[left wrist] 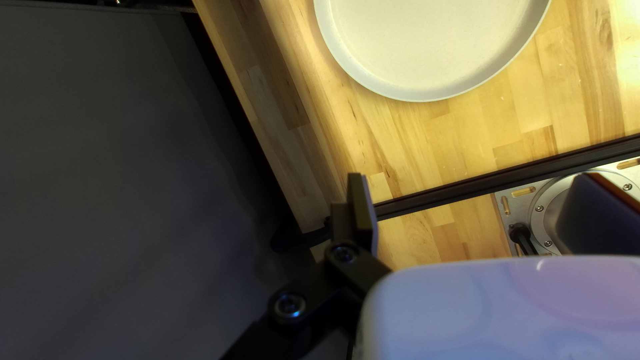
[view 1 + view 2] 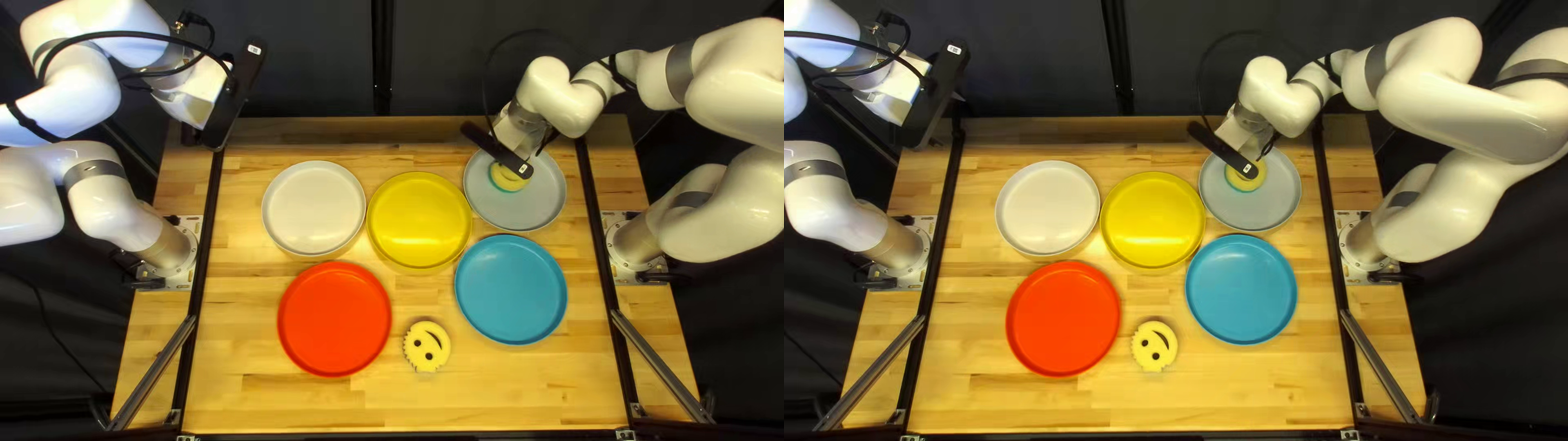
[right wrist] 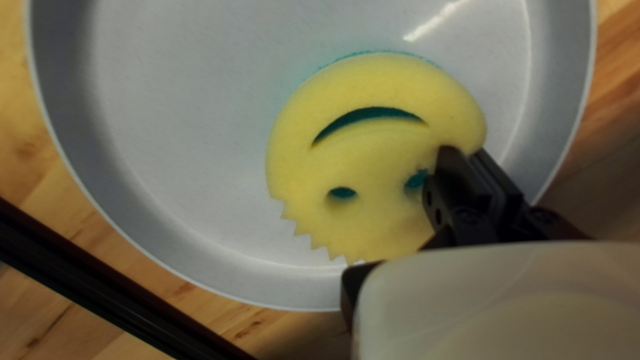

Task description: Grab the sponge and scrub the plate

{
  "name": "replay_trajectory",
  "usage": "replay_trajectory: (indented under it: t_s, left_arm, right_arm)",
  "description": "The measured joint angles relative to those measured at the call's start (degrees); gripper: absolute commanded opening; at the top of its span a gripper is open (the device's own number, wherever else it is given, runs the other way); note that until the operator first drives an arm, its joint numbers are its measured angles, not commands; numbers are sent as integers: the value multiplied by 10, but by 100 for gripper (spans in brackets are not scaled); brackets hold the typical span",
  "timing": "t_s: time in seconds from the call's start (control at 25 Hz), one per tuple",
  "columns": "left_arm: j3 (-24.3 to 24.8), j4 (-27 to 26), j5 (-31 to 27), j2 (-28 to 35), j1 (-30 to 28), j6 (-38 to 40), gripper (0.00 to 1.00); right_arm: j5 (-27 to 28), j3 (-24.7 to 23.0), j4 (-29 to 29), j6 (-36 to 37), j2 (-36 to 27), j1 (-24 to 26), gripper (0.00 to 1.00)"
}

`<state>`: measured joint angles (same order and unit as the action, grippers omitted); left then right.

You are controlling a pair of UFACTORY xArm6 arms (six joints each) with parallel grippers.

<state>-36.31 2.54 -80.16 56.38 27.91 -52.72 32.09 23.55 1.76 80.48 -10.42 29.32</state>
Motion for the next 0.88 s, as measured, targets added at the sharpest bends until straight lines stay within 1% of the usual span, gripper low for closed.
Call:
replay_trajectory:
  t_s: [0.12, 0.24, 0.36, 0.68, 0.76, 0.88]
  left_arm:
    - [0, 0, 0, 0, 0, 0, 100]
    - [0, 0, 0, 0, 0, 0, 100]
    - [0, 0, 0, 0, 0, 0, 100]
    - [0, 0, 0, 0, 0, 0, 100]
    - [0, 0, 0, 0, 0, 0, 100]
    - [0, 0, 0, 0, 0, 0, 100]
  right_arm:
    - [-9, -14, -6, -35, -7, -40, 0]
    - [-14, -19, -10, -44, -8, -52, 0]
    - [-15, -13, -10, -23, -1, -31, 0]
    - [-14, 29, 6, 69, 52, 64, 0]
    - [-7, 32, 7, 79, 49, 78, 0]
    - [6, 27, 2, 80, 29, 89, 0]
